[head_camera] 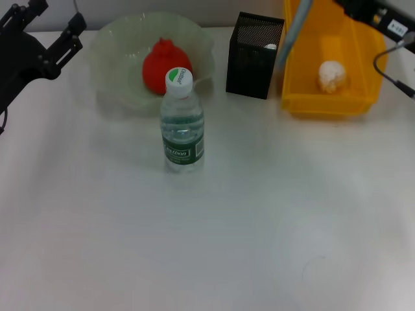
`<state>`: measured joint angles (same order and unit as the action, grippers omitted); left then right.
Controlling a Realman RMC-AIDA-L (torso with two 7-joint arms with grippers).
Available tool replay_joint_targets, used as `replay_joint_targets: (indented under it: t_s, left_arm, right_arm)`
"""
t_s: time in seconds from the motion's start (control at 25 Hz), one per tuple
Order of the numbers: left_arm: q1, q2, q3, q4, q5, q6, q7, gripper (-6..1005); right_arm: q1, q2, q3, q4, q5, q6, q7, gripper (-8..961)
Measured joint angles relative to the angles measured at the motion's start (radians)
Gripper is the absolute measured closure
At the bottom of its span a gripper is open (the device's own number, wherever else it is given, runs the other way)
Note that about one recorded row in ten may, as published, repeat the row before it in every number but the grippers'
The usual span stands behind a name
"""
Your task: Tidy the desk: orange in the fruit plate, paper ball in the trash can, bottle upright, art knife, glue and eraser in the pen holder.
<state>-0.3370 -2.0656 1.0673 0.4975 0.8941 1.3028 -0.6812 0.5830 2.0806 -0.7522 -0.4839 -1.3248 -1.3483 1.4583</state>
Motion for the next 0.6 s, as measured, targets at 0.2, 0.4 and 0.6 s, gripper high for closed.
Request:
replay_joint_targets:
  t_s: [0.2, 0.4, 0.6]
  left_arm:
    - [-0.012, -0.001, -0.003, -0.004, 0.0, -0.001, 0.011, 278]
    - [-0.015, -0.002, -0.015, -0.015, 0.0, -0.003, 0.011, 278]
    - [-0.018, -0.002, -0.032, -0.039, 0.0, -0.005, 0.02, 278]
  right_arm:
    - [0.109, 0.004, -0.006, 0.182, 0.17, 0.131, -0.404, 762]
    - [0.197, 0.005, -0.043, 0.214, 0.176, 0.297, -0.549, 749]
    - [0.249, 0.006, -0.045, 0.229, 0.177, 0.37, -0.584, 736]
